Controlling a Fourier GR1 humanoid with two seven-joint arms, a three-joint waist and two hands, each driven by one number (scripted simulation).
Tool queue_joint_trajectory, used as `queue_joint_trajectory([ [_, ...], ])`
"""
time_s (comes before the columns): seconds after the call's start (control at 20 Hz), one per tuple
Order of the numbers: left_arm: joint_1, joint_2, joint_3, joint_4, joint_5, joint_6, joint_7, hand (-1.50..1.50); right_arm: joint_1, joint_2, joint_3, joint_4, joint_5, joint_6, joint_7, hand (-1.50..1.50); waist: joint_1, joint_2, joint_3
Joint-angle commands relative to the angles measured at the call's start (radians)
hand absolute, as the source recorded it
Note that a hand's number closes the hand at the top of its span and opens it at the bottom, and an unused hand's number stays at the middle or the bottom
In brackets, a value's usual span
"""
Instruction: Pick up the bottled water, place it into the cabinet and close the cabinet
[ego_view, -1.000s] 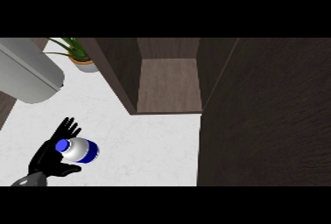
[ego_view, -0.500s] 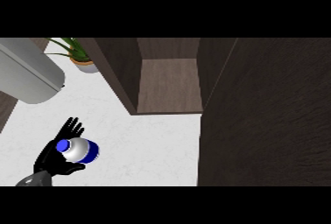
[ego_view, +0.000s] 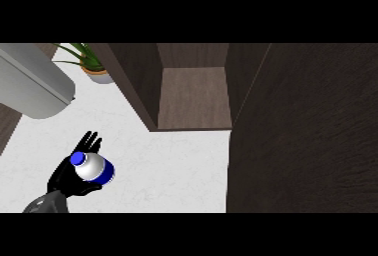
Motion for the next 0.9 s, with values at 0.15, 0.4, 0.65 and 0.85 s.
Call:
queue_joint_trajectory([
  [0.15, 0.018, -0.074, -0.060, -0.017, -0.024, -0.159, -0.076, -1.50, 0.012, -0.012, 0.001, -0.019, -0.018, 0.005, 0.015, -1.50, -0.005, 0.006, -0.014],
  [0.4, 0.012, -0.103, -0.080, -0.047, -0.019, -0.159, -0.075, 1.50, -0.027, 0.023, 0.039, 0.069, 0.042, -0.015, -0.021, -1.50, 0.002, 0.006, -0.014],
  [0.65, 0.007, -0.124, -0.090, -0.039, -0.021, -0.119, -0.091, 1.50, -0.028, -0.020, -0.036, 0.016, -0.039, 0.008, 0.005, -1.50, -0.001, 0.006, -0.013],
  [0.85, 0.015, -0.093, -0.087, -0.049, -0.015, -0.115, -0.122, 1.50, -0.002, 0.015, 0.050, 0.000, 0.036, -0.041, 0.020, -1.50, 0.001, 0.004, -0.013],
])
